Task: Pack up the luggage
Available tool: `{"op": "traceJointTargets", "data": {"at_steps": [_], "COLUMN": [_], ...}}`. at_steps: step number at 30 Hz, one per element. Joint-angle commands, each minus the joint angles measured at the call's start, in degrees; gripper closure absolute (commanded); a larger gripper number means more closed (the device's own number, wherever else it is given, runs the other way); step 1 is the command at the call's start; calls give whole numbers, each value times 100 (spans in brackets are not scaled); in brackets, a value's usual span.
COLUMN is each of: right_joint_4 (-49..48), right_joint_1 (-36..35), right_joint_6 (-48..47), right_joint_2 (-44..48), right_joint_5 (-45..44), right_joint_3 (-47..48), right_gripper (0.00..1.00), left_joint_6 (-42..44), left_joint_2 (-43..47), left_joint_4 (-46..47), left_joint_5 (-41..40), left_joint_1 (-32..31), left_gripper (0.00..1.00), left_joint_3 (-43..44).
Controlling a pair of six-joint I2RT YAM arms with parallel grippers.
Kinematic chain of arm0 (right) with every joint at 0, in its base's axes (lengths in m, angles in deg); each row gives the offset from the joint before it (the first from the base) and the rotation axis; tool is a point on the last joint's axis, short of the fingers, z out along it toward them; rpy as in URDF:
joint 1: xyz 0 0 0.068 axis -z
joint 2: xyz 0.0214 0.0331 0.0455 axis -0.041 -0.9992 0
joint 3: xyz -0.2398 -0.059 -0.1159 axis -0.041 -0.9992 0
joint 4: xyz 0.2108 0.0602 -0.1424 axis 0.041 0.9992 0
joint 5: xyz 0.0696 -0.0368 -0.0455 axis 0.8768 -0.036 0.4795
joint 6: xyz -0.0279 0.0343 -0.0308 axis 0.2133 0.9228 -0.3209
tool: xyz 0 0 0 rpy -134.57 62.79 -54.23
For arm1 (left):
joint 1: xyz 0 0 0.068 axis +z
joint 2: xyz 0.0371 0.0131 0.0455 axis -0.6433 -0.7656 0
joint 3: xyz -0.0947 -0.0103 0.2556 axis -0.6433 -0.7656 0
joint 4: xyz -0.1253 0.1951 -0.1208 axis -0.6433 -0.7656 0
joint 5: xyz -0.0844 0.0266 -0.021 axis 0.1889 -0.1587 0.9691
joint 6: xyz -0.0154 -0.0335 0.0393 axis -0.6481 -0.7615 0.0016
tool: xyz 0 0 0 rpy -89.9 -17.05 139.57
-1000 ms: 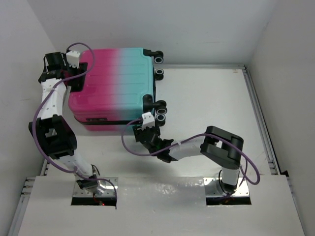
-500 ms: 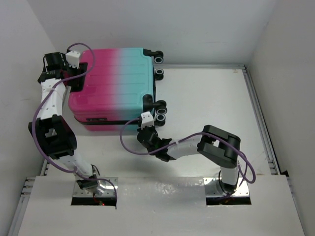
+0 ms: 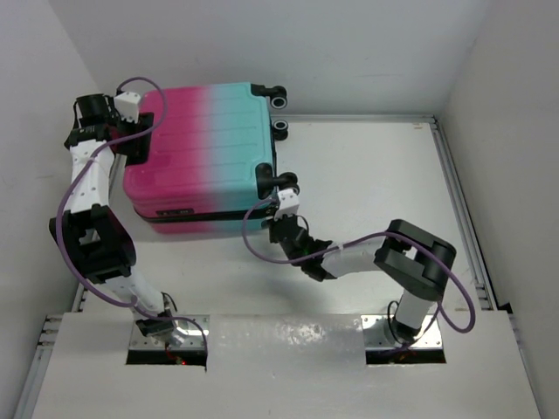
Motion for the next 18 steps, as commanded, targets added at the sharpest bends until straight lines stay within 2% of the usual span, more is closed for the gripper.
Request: {"op": "traceJointTargets", "data": {"at_steps": [1,9,14,18], "right_joint_4": [-690,-1366,-1516,-2465], "right_joint_1": [507,1051,1429,1641], "right_joint_6": [131,711,780,1387], "right_joint_2": [483,536,309,27], "right_joint_5": [92,873,1884,1973], "right_joint_3": [-347,-857,-595,-770], "right_gripper": [100,100,100,100], "left_joint_6": [327,371,415,388], "left_joint_2": [271,121,86,60], "left_joint_4": [-309,-326,-353,-370], "left_joint_5": [-180,-276,-259,-250], "left_joint_1": [329,417,417,426], "left_gripper": [100,100,100,100], "left_joint_3": [122,324,351,377]}}
